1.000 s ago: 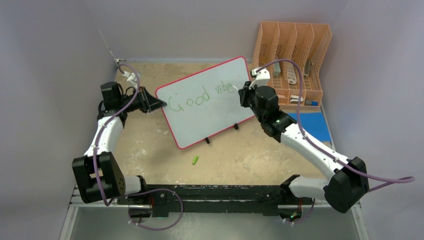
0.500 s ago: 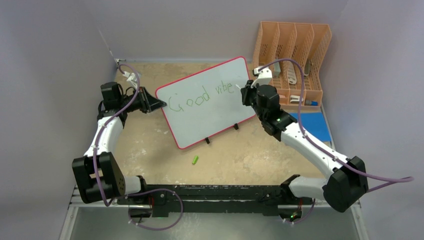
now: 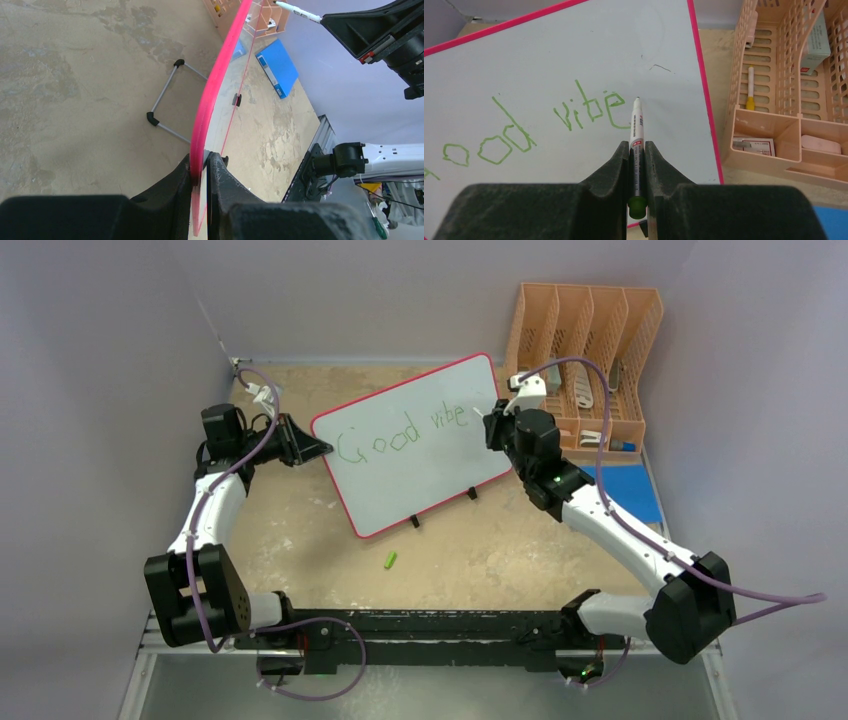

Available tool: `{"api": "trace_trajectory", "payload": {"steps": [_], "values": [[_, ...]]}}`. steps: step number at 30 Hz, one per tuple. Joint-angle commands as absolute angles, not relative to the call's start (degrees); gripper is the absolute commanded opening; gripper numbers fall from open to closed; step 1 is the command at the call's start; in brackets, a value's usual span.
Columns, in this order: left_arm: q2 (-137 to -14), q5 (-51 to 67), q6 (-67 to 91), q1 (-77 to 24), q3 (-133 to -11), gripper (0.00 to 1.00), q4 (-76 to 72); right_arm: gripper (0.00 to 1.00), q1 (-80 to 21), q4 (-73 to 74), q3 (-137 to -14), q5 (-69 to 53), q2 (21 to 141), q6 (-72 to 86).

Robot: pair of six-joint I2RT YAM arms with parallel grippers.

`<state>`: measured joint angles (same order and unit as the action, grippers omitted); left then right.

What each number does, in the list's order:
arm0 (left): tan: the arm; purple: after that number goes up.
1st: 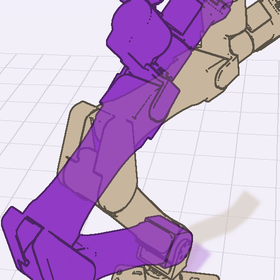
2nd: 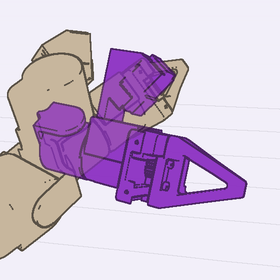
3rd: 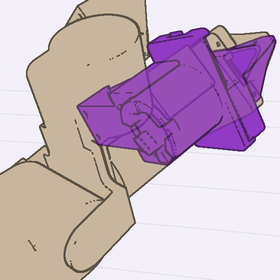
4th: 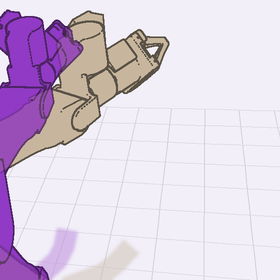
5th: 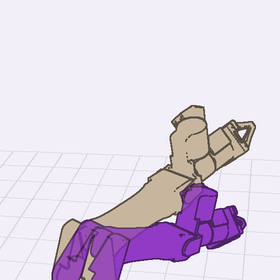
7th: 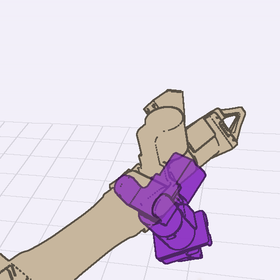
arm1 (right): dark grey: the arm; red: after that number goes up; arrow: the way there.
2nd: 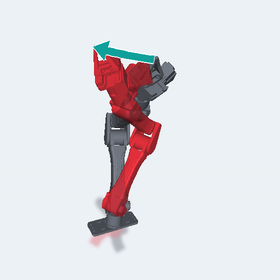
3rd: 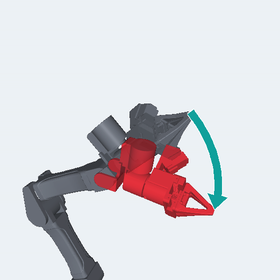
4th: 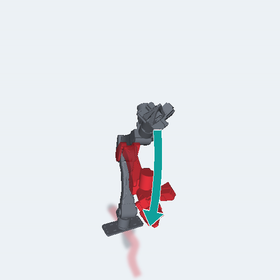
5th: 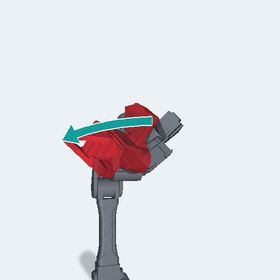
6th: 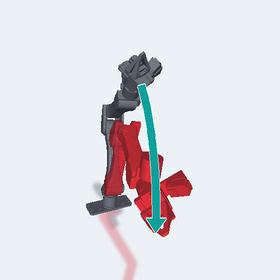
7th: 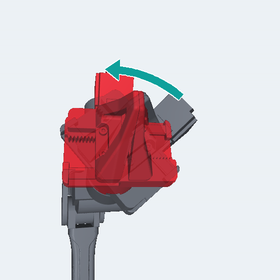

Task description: Write a sentence on the whiteboard

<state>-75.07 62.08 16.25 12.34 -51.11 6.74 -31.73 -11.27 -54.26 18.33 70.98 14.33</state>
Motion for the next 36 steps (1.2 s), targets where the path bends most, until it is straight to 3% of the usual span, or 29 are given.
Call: {"api": "trace_trajectory", "payload": {"steps": [1, 36], "values": [[-74.7, 58.3, 14.3, 11.9, -52.2, 0.00, 7.8, 0.00, -31.3, -14.6, -54.2, 18.3, 70.8, 14.4], [-74.7, 58.5, 14.3, 11.9, -52.2, 0.00, 8.0, 0.00, -30.2, -17.3, -55.6, 16.9, 74.8, 14.2]]}}
